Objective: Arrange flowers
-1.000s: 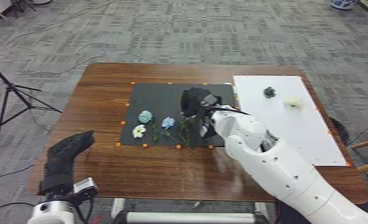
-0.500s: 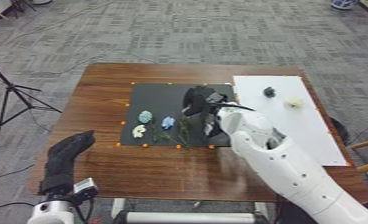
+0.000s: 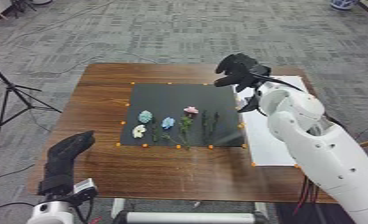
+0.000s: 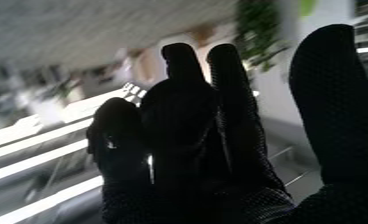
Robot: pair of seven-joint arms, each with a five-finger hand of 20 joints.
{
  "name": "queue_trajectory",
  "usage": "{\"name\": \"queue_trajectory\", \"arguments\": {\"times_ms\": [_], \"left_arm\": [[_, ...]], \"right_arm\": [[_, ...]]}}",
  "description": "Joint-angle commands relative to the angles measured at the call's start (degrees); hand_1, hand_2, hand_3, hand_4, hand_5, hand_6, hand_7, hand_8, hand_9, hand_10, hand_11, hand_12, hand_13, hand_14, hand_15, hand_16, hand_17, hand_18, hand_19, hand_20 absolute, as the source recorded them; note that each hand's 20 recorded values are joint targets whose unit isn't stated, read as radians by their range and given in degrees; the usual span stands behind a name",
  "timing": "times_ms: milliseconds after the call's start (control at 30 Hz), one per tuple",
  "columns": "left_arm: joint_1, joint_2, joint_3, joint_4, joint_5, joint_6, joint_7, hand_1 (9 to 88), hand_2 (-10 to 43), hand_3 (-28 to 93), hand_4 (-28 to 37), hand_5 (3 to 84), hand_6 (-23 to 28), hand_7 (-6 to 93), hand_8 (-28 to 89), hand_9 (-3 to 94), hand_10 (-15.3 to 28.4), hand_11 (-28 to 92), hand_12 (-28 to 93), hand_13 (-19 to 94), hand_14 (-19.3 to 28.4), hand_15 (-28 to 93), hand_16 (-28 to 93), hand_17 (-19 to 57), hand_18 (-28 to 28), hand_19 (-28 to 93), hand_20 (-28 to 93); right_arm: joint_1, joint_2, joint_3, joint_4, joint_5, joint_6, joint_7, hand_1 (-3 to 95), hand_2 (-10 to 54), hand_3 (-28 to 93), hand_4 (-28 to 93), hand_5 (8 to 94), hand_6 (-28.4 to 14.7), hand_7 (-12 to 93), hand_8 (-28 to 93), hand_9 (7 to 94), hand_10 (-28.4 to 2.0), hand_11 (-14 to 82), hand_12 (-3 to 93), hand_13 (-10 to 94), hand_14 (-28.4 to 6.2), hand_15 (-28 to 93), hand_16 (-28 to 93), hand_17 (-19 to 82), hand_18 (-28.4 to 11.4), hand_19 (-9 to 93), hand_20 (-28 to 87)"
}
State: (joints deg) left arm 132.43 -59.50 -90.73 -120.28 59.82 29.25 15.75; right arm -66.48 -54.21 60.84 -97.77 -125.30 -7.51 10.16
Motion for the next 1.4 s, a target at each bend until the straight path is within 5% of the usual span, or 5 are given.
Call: {"name": "queue_trajectory", "arguments": {"times_ms": [33, 233, 500, 1033, 1400], "left_arm": [[0.7, -0.56, 0.08, -0.55, 0.12, 0.24, -0.1, 31.3, -0.7, 68, -22.9, 52.9, -0.4, 21.2, -10, 51.3, 13.5, 25, 13, 40, 16.7, 23, 1, 3.4, 13.2, 15, 17], [1.0, -0.73, -0.03, -0.76, 0.22, 0.25, -0.08, 31.4, -0.5, 68, -22.9, 53.0, -0.5, 21.2, -10, 51.3, 13.5, 25, 14, 40, 16.7, 23, 1, 3.5, 13.2, 15, 17], [0.6, -1.03, 0.25, -0.59, 0.29, 0.16, -0.24, 31.4, -0.4, 68, -22.7, 53.2, -0.6, 21.3, -10, 51.3, 13.5, 25, 14, 40, 16.7, 23, 1, 3.5, 13.2, 15, 17], [1.4, -0.99, -0.12, -0.91, -0.02, 0.56, 0.16, 31.2, -0.3, 68, -22.9, 53.5, -0.5, 21.1, -10, 51.3, 13.6, 25, 14, 40, 16.6, 23, 1, 3.5, 13.2, 15, 17], [0.8, -0.84, 0.28, -0.64, 0.31, -0.45, -0.23, 31.2, -0.1, 68, -23.0, 53.4, -0.4, 21.0, -10, 51.3, 13.7, 25, 14, 40, 16.6, 23, 1, 3.5, 13.2, 15, 17]], "right_arm": [[0.0, 8.2, 3.2, 8.3, -4.5, -2.3, 4.2, 36.9, -9.5, 65, -18, 55.8, -2.2, 15, -7, 60.4, -14.5, 8.5, 18.3, 81, -5.0, 63, 35, 55, -16.0, 93, 56], [-5.2, 8.4, 10.2, 10.4, -8.4, -11.3, 6.6, 31.9, -9.5, 64, -19, 48.7, -3.4, 12, -5, 51.6, -16.1, 7.1, 18.8, 75, -8.1, 65, 35, 51, -18.2, 93, 55], [-7.6, 7.4, 11.4, 13.7, -9.3, -10.7, 6.6, 28.8, -9.5, 61, -20, 41.8, -4.7, 8, -4, 44.8, -17.6, 5.8, 19.8, 71, -10.9, 68, 33, 48, -20.1, 93, 53], [-5.2, 12.1, 0.0, 10.8, -6.0, 21.4, 4.3, 62.1, -9.2, 55, -20, 77.5, -0.7, 22, 9, 88.6, -9.0, 10.7, 33.4, 87, -3.4, 65, 33, 62, -15.1, 93, 58], [3.3, 5.8, -12.0, 6.1, -3.1, 12.0, -5.0, 60.8, -9.5, 57, -21, 78.5, 0.4, 22, 9, 88.7, -10.4, 10.2, 32.7, 87, -2.8, 64, 35, 62, -14.8, 93, 60]]}}
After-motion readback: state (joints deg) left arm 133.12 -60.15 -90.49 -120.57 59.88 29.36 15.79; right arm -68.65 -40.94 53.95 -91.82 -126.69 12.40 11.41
